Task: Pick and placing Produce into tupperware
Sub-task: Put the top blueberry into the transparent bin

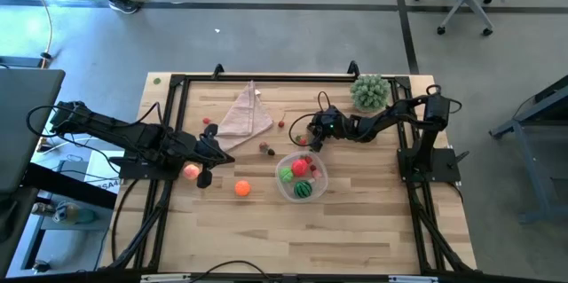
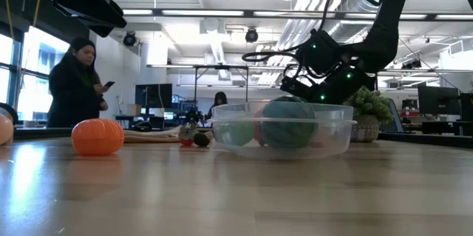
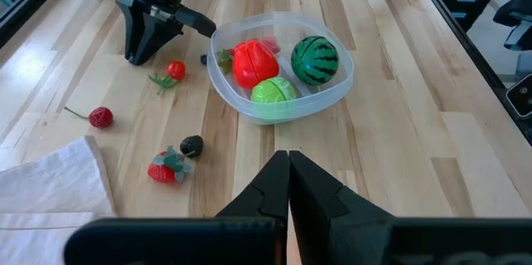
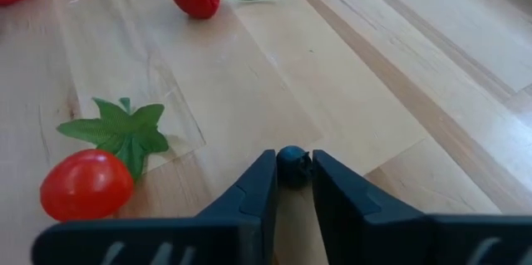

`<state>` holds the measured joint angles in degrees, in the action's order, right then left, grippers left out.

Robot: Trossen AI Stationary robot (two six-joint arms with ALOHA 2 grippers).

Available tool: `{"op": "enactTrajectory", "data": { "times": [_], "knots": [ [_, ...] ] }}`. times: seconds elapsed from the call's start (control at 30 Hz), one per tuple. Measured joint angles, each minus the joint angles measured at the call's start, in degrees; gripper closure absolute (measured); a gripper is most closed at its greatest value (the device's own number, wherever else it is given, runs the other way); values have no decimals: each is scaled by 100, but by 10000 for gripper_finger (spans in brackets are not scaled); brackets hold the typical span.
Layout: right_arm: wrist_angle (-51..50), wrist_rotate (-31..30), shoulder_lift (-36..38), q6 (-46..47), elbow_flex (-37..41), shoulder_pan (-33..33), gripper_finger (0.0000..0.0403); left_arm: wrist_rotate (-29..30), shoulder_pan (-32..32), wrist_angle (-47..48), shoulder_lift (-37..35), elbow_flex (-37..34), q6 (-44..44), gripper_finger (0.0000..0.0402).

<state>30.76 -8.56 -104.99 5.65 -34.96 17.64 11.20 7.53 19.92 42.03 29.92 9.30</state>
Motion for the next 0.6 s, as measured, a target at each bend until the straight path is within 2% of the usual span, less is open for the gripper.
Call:
{"op": "enactTrajectory", "data": {
  "times": [0.6],
  "knots": [
    [284,-19,33,3,21,-1,352,-2,0,0,1,1,0,401]
  ]
}}
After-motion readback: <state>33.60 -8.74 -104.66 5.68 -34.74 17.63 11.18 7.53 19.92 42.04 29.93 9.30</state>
